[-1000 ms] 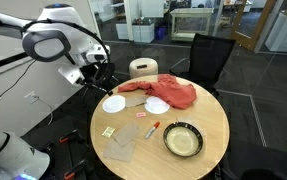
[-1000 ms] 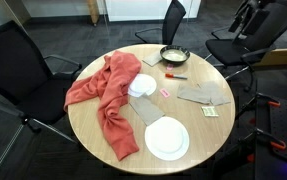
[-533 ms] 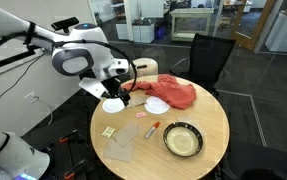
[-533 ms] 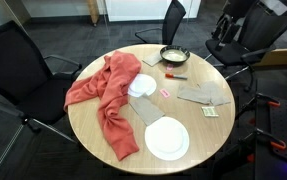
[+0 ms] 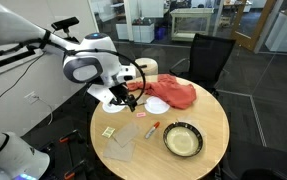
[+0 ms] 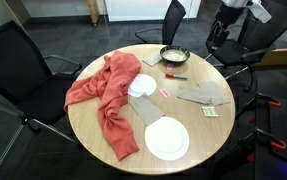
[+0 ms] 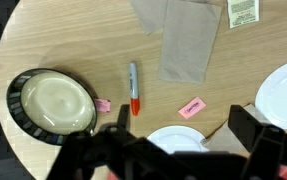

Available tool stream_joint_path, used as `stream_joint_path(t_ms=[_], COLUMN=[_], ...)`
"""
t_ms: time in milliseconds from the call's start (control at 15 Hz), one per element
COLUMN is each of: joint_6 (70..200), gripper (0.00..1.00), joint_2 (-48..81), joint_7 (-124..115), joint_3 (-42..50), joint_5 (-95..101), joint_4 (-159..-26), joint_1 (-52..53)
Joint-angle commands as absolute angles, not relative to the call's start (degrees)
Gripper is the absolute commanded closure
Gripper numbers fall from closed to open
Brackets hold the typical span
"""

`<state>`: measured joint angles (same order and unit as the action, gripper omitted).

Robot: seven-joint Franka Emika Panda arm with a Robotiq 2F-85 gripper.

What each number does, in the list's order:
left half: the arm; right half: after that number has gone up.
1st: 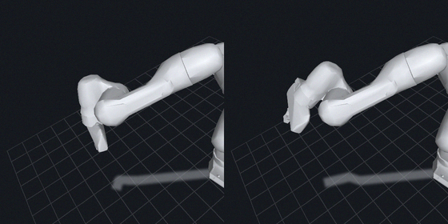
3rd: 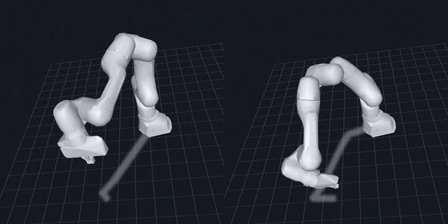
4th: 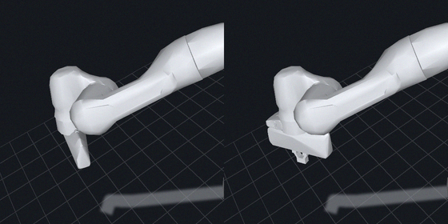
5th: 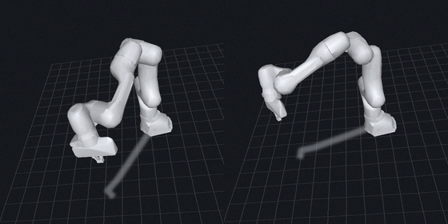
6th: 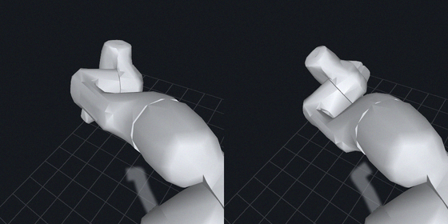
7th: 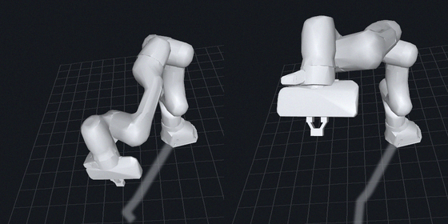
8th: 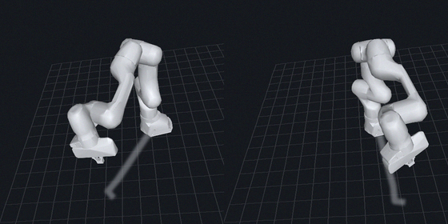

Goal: Pick up the marker and put it in the bowl

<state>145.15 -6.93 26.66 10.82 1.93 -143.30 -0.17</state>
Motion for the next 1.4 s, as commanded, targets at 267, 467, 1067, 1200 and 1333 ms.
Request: stream_joint_path(t_ms=[267,467,1067,1200,1333], joint_6=[145.67,145.5,145.73,146.11,146.37], gripper=[0.0,0.0,0.0,0.0,0.0], joint_2=[-2.09,2.21,15.92,18.74,21.57], joint_7=[27.84,27.52,26.19,26.22,26.05], joint_3=[9.59,9.11,6.43,5.62,4.71], joint_5=[-0.33,-0.01,3.01,3.15,3.13], joint_4=[-140.27,-137.68,-128.94,-126.98,-124.83], joint_1=[-1.33,-1.94,-5.49,-6.05,-6.54])
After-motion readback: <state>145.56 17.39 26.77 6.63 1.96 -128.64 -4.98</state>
